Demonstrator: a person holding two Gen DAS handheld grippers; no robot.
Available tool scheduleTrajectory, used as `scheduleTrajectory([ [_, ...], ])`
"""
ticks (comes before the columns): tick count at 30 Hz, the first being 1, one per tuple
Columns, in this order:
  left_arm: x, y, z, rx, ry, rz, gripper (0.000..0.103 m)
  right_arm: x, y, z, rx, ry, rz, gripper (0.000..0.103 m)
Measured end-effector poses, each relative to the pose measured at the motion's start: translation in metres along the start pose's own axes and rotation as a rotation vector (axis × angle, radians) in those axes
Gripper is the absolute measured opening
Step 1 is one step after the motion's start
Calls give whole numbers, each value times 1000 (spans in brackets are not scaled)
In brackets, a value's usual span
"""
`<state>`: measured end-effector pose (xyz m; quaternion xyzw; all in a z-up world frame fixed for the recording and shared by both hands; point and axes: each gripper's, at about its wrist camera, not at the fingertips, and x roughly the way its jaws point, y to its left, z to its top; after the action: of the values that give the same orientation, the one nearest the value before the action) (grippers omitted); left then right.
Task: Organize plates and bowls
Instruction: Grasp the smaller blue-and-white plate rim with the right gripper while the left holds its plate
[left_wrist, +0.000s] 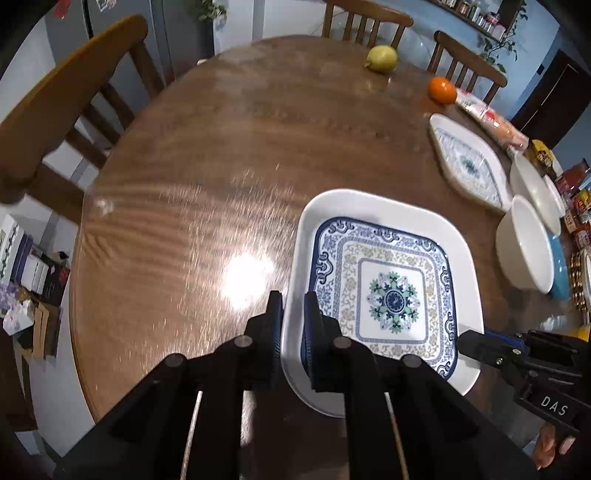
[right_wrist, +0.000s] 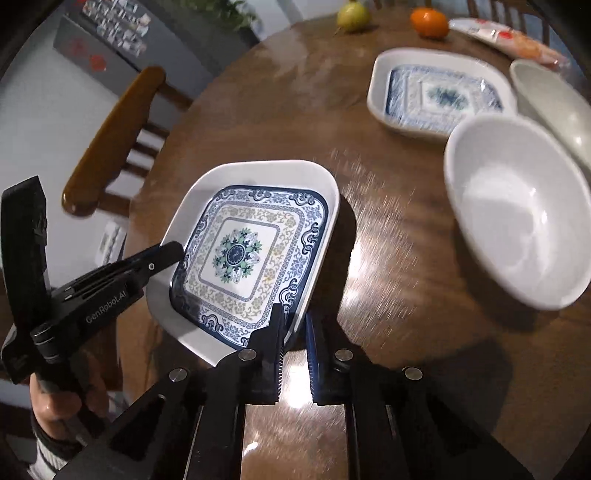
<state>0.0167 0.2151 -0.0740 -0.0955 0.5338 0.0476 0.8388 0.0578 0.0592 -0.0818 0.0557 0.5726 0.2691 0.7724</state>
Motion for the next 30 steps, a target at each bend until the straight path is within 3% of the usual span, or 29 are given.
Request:
scheduleTrajectory([
  [2,6,6,-5,-35,13,2,13,4,-1,-4,-12,2,-21,13],
  [4,5,11,-5,-77,11,-8,14,4,-2,-4,-28,-7,-63,23],
  [6,-1,15,-3,-101,-11,5,24,-7,-3,-6,-49,-36,-75,33],
  [9,-20,10,9,-119,-74,5,45,-33,-12,-8,-61,-105,-75,37],
  [11,-29,-4,27,-116,-120,-20,77,-50,-23,-11,-42,-150,-60,38],
  [14,-32,-37,53,-74,-169,-55,89,-73,-37,-11,-6,-208,-51,40],
  [16,-21,-67,75,-23,-158,-98,93,-87,-47,-11,24,-244,-48,42],
  [21,30,-128,118,75,-81,-118,89,-106,-61,-12,70,-296,-70,43],
  [24,64,-142,135,104,-5,-108,58,-113,-69,-13,99,-308,-83,43],
  [26,77,-141,140,88,50,-133,30,-116,-78,-15,111,-313,-94,43],
  [30,87,-144,143,85,75,-168,15,-120,-86,-15,124,-321,-119,43],
])
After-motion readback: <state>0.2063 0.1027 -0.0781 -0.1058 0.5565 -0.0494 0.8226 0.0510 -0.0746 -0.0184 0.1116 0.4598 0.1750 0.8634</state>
